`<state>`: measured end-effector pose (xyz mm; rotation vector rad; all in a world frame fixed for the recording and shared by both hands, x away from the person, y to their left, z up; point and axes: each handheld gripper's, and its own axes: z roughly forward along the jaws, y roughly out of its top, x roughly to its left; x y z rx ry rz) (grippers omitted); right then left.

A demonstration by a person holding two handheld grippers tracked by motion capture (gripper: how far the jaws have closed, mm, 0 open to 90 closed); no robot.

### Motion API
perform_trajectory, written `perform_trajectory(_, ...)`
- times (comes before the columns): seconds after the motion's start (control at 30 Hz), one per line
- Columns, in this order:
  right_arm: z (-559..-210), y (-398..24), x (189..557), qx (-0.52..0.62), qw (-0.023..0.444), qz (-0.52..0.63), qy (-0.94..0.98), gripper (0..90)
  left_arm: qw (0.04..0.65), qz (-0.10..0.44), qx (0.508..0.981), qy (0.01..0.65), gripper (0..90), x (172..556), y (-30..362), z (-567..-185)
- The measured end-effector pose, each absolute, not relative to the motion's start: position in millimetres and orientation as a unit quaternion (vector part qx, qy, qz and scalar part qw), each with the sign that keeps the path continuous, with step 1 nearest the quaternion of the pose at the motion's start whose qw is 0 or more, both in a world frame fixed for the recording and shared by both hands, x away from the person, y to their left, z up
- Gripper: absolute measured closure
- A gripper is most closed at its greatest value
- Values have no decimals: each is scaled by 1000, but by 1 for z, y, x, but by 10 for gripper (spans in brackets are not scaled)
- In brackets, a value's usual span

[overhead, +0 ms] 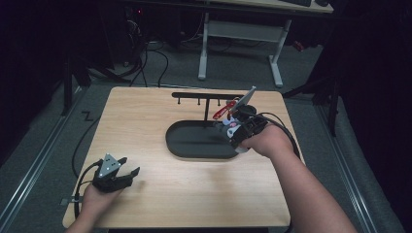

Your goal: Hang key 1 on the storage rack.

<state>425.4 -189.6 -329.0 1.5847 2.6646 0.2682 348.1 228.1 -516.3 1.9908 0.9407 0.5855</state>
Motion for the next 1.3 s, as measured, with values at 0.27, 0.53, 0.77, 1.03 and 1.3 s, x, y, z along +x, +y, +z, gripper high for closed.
perform_trajectory(0.27,-321,-185,437,510,21,90,855,486,420,233,792,378,368,348,230,-516)
perform_trajectory(0.53,-314,-180,452,515,19,93,852,486,419,233,792,379,369,349,231,-516)
perform_trajectory(0.77,-305,-175,461,516,23,101,850,486,417,234,792,379,370,349,231,-516)
perform_trajectory(1.03,-297,-169,471,516,30,107,849,486,418,233,792,379,373,349,232,-516)
perform_trajectory(1.3,-293,-164,478,517,36,114,847,486,416,233,794,377,373,349,232,-516)
